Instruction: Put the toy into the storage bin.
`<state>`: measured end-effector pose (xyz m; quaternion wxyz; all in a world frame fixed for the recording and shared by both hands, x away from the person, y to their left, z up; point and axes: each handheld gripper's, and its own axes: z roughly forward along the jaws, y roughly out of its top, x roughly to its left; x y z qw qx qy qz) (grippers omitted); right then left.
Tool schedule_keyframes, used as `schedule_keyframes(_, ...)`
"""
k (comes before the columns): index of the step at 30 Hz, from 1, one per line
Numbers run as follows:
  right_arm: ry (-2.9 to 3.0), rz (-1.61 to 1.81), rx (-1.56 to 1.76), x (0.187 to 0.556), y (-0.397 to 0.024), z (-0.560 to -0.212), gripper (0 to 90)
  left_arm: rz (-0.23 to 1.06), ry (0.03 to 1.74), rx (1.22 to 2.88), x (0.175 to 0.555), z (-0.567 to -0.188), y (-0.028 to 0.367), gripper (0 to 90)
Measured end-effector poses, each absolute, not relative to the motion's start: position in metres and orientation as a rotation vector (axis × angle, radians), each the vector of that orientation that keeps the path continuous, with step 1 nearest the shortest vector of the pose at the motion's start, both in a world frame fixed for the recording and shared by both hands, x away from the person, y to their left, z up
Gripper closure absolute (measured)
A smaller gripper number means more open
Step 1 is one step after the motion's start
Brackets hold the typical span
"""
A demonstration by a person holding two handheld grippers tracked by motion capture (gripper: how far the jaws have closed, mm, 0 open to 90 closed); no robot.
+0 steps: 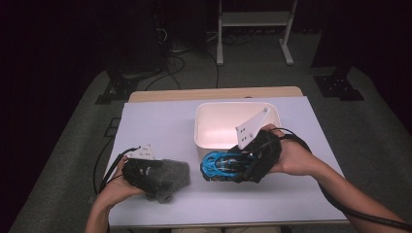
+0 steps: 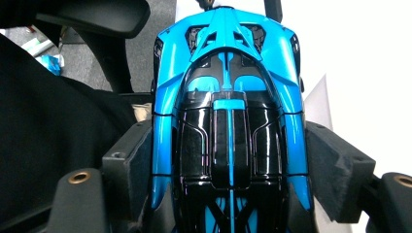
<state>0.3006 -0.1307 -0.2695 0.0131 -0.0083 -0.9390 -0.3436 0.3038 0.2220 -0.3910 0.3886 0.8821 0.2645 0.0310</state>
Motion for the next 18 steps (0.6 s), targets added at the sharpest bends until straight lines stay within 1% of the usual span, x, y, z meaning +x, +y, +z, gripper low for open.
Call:
schedule_keyframes(8, -2.925, -1.071, -0.044, 0.321, -0.133, -0.249, 25.1, 0.074, 0.685, 2.238, 0.304, -0.393, 0.224, 9.8)
schedule_keyframes(18, -2.93, -1.052, -0.078, 0.35, -0.136, -0.238, 25.1, 0.069, 0.695, 2.243, 0.302, -0.396, 0.227, 9.8)
